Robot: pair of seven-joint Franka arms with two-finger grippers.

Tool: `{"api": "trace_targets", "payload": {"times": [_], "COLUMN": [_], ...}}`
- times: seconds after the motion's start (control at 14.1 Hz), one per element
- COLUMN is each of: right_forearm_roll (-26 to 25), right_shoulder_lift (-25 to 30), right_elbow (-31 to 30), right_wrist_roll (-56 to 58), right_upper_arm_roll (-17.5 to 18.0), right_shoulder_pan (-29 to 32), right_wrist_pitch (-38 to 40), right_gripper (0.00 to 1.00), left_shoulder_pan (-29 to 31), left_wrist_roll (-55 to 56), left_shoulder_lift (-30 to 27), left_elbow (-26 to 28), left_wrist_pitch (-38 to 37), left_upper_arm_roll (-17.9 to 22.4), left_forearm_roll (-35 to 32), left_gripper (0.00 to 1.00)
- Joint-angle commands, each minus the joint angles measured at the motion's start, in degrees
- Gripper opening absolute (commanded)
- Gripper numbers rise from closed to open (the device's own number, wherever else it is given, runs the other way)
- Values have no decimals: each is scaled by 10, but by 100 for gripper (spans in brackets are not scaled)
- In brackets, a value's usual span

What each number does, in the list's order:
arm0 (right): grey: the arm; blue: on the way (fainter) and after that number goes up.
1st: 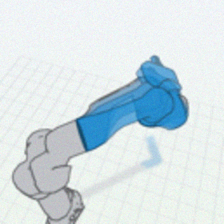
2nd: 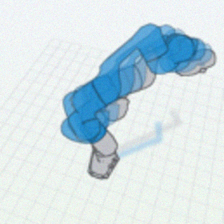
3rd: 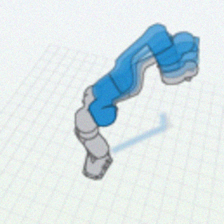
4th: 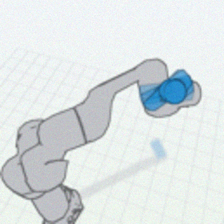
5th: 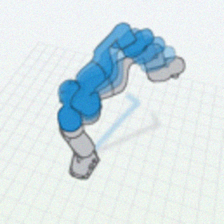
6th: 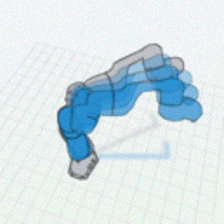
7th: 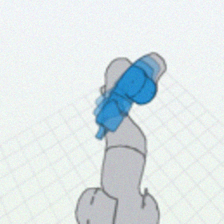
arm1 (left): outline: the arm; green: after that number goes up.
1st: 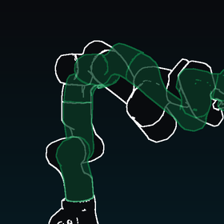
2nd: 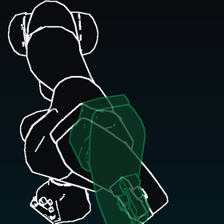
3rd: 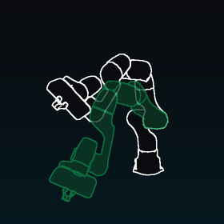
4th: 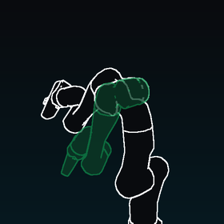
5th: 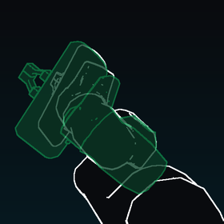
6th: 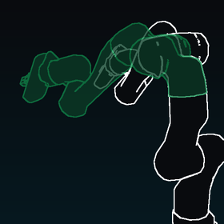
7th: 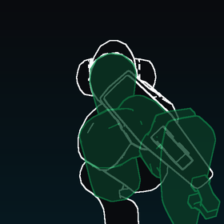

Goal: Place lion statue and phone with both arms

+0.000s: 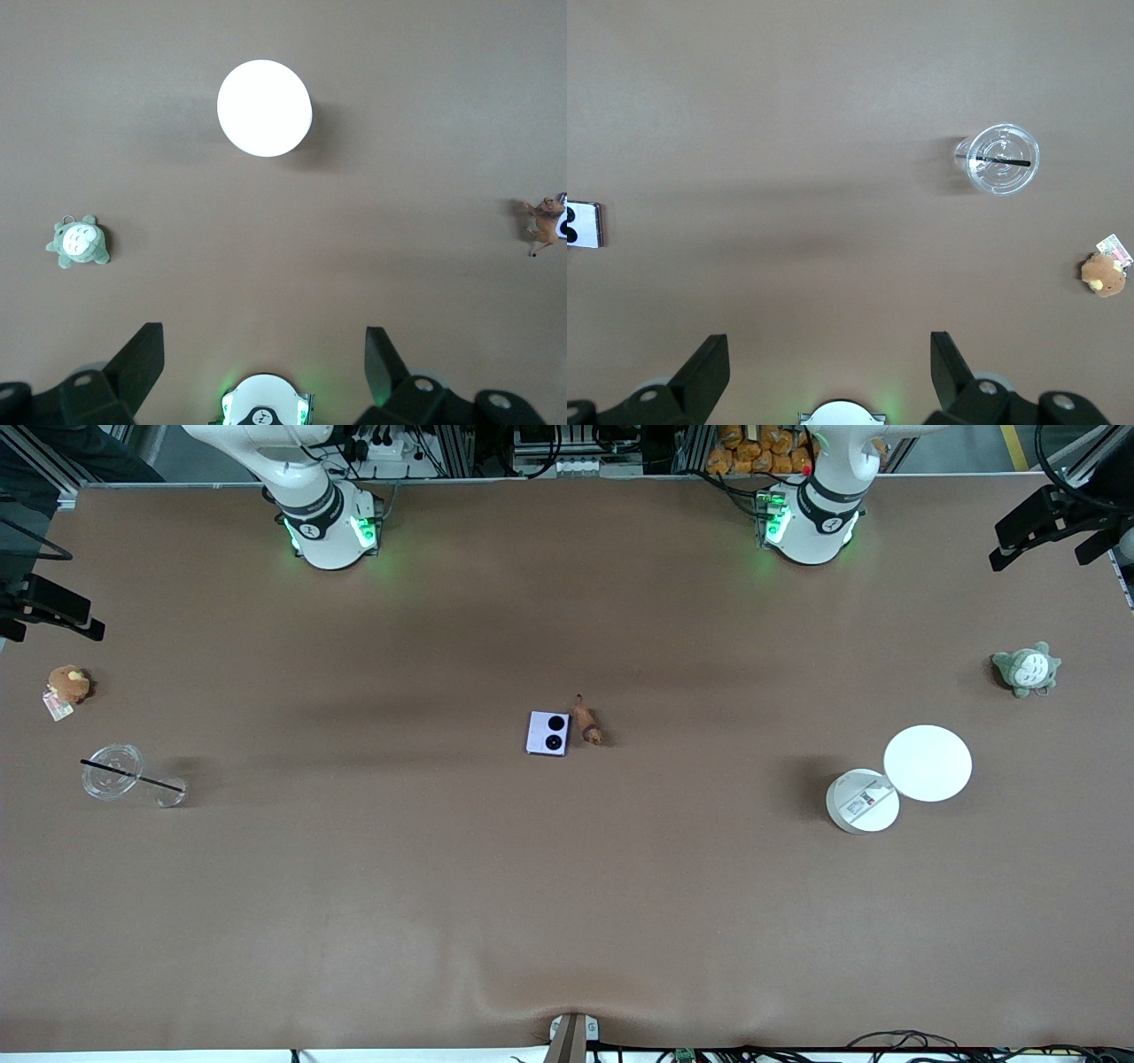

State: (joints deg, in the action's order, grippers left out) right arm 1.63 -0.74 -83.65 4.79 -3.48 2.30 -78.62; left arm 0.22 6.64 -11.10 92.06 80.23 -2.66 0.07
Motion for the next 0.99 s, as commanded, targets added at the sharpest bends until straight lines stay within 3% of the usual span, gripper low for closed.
{"api": "trace_targets", "payload": {"times": [0.0,0.21,0.92], "right_forearm_roll": [7,2,3], "right_shoulder_lift": [-4,-4,-10], "right_elbow": [17,16,3], "right_wrist_roll": [-2,-8,-6], "right_upper_arm_roll": [9,7,7], "right_shoulder_pan": [5,-12,-11], "right_wrist_pitch": [11,7,0], "right_gripper": [100,100,100], "left_shoulder_pan": [5,4,6], "left_wrist_roll": [3,2,0], "left_shoulder_lift": [14,38,36], "left_elbow": [-26,-52,-49], "left_wrist_pitch": [-15,-15,-44], "left_upper_arm_roll": [-1,-2,-6], "left_forearm_roll": [0,-1,2], "left_gripper": [100,100,100]}}
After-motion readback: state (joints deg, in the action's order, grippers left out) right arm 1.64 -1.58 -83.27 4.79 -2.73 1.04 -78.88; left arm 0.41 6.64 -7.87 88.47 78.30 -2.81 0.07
